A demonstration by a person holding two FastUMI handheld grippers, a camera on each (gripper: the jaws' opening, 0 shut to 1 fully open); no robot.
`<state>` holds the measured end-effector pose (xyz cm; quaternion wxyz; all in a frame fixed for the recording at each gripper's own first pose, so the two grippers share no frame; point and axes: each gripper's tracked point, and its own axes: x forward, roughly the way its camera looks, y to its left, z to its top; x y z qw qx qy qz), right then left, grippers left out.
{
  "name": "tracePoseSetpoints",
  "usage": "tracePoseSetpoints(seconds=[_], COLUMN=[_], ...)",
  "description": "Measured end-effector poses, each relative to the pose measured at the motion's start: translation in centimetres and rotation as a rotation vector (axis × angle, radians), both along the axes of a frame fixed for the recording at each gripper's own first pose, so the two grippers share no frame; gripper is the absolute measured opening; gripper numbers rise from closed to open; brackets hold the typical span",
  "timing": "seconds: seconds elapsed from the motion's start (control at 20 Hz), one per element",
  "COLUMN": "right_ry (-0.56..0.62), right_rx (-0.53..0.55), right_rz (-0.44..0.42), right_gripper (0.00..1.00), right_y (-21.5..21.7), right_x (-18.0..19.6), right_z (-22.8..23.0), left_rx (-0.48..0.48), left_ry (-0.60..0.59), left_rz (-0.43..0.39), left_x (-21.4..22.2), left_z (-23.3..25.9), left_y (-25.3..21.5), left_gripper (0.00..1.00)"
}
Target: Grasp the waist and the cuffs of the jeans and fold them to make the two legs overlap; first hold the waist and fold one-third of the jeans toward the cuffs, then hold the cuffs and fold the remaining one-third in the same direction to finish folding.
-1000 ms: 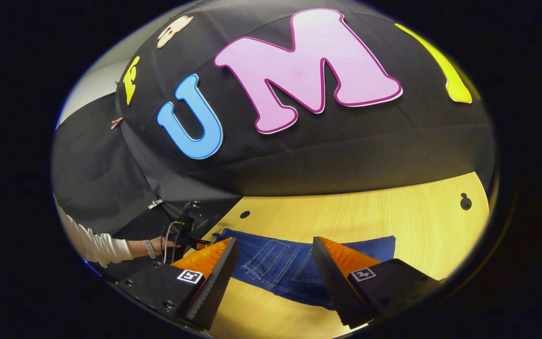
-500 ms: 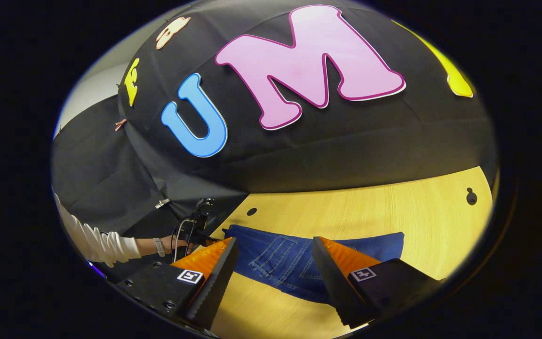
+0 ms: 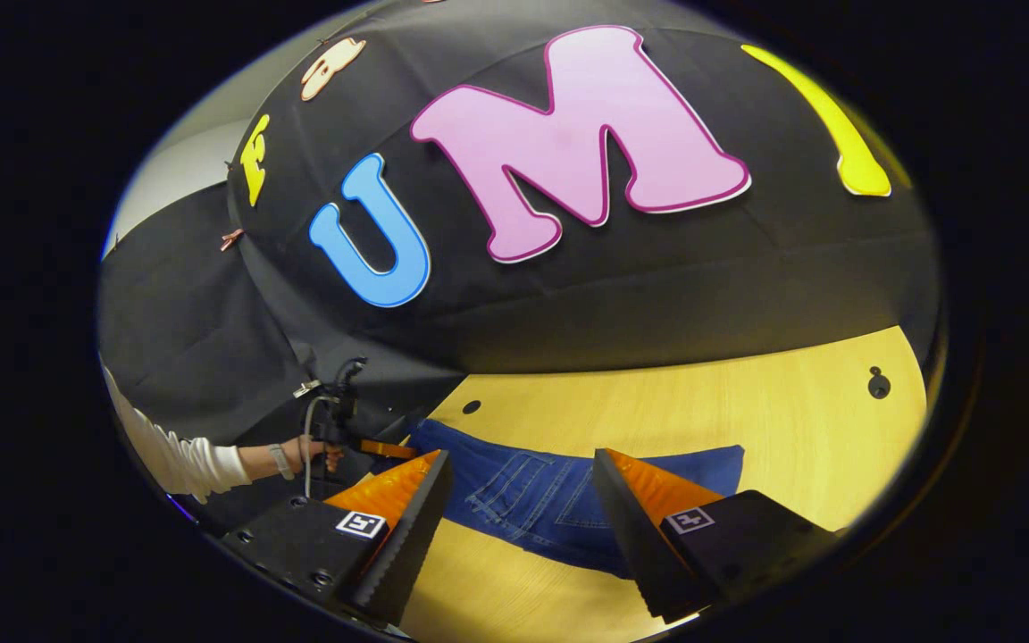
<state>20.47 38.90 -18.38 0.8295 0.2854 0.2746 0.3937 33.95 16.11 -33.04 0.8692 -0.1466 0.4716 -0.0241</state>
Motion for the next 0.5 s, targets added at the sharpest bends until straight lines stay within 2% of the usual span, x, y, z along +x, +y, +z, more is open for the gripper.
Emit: tracePoseSetpoints(seconds=[0.15,0.25,0.35,0.5], right_ry=[-0.022,-0.035,-0.046,-0.057], right_rx=[0.005,0.007,0.015,0.017], right_rz=[-0.035,-0.054,-0.076,-0.108], right_gripper=[0.96,0.96,0.96,0.97], right_y=[-1.8,-2.9,-3.9,-6.3], right_x=[0.5,0.6,0.6,-0.1], right_z=[1.0,1.5,2.2,2.7], left_rx=[-0.034,-0.059,-0.059,-0.088], left_ry=[-0.104,-0.133,-0.148,-0.129], left_rz=[-0.068,-0.124,-0.184,-0.256], left_x=[1.4,1.7,2.6,4.2], left_z=[8.3,12.7,14.6,15.9], left_y=[-3.4,-6.6,-11.0,-20.3], left_gripper=[0.06,0.06,0.06,0.06])
